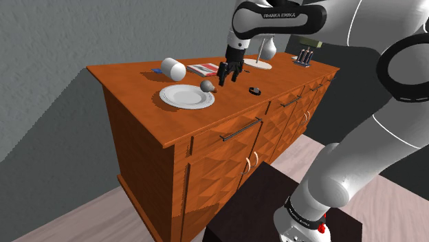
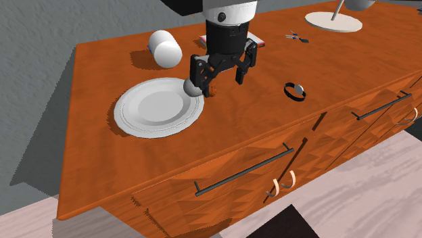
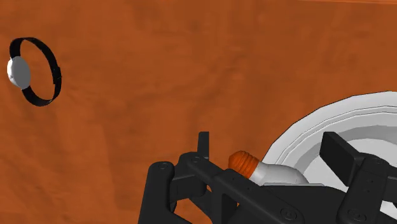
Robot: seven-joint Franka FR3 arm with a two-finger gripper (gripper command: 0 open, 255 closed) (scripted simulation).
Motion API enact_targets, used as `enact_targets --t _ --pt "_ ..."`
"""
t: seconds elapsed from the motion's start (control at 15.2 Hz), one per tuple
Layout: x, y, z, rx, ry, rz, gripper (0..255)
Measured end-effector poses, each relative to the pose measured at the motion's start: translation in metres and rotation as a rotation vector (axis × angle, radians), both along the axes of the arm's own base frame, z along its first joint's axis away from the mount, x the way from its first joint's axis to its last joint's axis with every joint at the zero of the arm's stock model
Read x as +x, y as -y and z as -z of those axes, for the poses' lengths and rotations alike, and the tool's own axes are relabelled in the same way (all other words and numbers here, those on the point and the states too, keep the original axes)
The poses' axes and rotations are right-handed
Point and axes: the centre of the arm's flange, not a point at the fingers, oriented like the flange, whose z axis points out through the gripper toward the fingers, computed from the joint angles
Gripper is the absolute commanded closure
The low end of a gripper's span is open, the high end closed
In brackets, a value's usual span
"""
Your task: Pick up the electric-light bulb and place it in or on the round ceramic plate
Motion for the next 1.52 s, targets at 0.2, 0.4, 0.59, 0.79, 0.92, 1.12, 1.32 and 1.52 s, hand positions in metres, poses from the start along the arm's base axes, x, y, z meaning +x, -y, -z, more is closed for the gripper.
enact_targets --t 0.2,0.4,0.59,0.79,0.92,1.12,1.32,1.52 --pt "0.028 0.005 -0.006 -0.011 0.043 -0.014 0" --pt "0.042 0.011 -0.007 -0.016 0.060 -0.020 0" --pt "0.045 0.014 0.007 -0.017 0.062 -0.020 0" --pt "0.048 0.016 0.023 -0.017 0.062 -0.020 0" --pt "0.049 0.014 0.025 -0.017 0.063 -0.021 0" --pt "0.049 0.014 0.025 -0.017 0.064 -0.020 0" --pt "0.049 0.014 0.024 -0.017 0.065 -0.021 255" --pt "0.049 0.014 0.025 -0.017 0.063 -0.021 255"
